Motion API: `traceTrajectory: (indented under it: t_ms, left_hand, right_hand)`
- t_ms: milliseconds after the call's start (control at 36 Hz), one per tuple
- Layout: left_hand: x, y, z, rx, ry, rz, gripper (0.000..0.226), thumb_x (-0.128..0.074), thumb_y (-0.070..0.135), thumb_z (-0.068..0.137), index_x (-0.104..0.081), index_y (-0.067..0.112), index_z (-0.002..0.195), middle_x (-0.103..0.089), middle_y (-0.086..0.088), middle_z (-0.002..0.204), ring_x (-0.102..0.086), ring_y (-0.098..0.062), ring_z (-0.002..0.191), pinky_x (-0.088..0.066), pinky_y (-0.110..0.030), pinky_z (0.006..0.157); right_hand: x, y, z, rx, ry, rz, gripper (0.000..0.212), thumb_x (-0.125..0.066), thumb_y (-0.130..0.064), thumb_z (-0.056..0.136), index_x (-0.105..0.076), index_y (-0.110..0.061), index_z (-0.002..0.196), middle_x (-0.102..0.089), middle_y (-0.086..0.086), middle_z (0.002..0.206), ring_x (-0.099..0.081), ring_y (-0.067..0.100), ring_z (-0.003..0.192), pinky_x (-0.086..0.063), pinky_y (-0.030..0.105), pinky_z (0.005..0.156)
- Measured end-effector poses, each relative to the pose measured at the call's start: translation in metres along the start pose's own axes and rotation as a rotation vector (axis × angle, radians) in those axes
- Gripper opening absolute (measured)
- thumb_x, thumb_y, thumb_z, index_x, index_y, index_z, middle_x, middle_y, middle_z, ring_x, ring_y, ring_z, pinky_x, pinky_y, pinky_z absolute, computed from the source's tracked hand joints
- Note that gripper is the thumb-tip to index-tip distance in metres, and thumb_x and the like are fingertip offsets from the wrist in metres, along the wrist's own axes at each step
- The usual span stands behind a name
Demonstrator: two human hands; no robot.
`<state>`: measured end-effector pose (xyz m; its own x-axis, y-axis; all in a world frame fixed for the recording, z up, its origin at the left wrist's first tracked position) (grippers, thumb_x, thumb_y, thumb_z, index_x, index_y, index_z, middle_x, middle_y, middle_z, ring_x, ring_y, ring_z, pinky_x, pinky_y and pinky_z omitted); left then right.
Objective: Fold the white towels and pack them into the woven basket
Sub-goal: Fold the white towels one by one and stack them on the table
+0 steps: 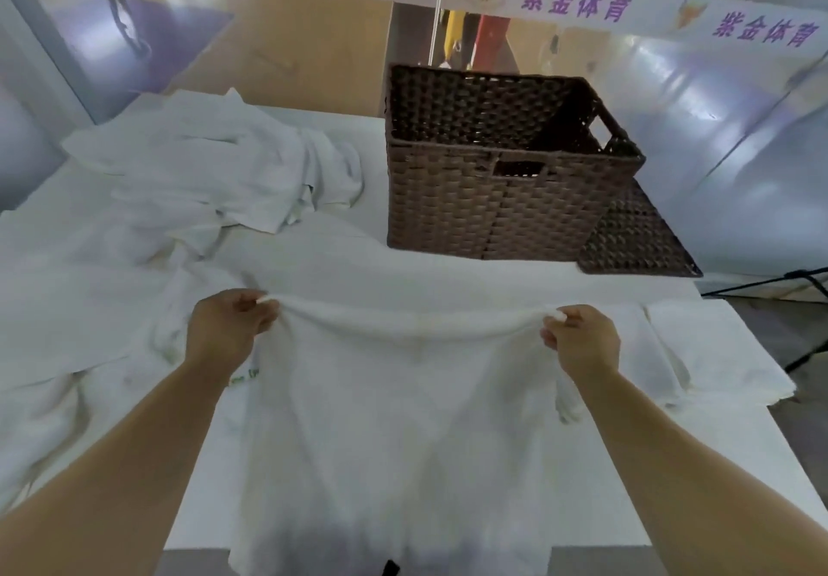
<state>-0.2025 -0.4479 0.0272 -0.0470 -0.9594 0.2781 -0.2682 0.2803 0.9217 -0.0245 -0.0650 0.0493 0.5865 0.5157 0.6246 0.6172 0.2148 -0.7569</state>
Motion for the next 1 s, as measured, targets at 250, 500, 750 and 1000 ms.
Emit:
traceTrajectory:
  t_ms: [250,500,750,1000]
  left_hand:
    - [-0.042,0.010,0.044,-0.034,-0.031,0.330,0.048,-0.064,0.022,0.088,-0.051,0.012,0.133,-0.054,-0.006,0.134,-0.051,-0.024,0.123,-0.036,-0.028,0.099]
    - [-0.089,-0.029,0.015,-0.167,-0.314,0.745,0.017,-0.058,0.023,0.092,-0.070,0.016,0.101,-0.066,-0.002,0.113,-0.061,-0.018,0.101,-0.039,-0.021,0.083]
    - [-0.117,-0.069,-0.006,-0.367,-0.661,1.421,0.054,-0.034,0.040,0.099,-0.023,0.019,0.148,-0.004,0.001,0.159,-0.010,-0.013,0.145,-0.010,-0.030,0.116]
    - [-0.136,-0.062,0.017,-0.234,-0.724,1.441,0.065,-0.032,0.043,0.099,0.004,0.028,0.150,0.026,0.000,0.155,0.016,-0.023,0.144,-0.005,-0.038,0.117]
  right_hand:
    - [-0.028,-0.003,0.065,0.044,-0.173,-0.062,0.033,-0.065,-0.020,0.087,-0.062,-0.012,0.119,-0.063,0.003,0.117,-0.060,0.024,0.108,-0.046,0.041,0.098]
    - [-0.068,0.022,0.059,0.115,-0.420,-0.308,0.020,-0.065,-0.024,0.088,-0.068,-0.020,0.107,-0.068,0.002,0.109,-0.062,0.023,0.104,-0.044,0.025,0.080]
    - [-0.112,0.060,0.032,0.371,-0.799,-1.107,0.075,-0.031,-0.041,0.101,0.008,0.004,0.147,0.023,0.022,0.153,0.017,0.032,0.144,0.001,0.036,0.117]
    - [-0.119,0.048,0.068,0.318,-0.784,-1.080,0.077,-0.030,-0.039,0.102,0.017,0.002,0.146,0.034,0.018,0.150,0.025,0.029,0.142,-0.001,0.039,0.119]
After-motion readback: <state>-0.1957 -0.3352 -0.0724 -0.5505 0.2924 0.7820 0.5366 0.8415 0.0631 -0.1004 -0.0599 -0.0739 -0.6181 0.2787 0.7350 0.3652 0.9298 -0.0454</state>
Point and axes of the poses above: each hand's wrist, its own z-axis towards the middle knuckle, its own x-axis out of the back of the hand, y = z × x, the point moved 2 cm from there along z, towards the middle knuckle
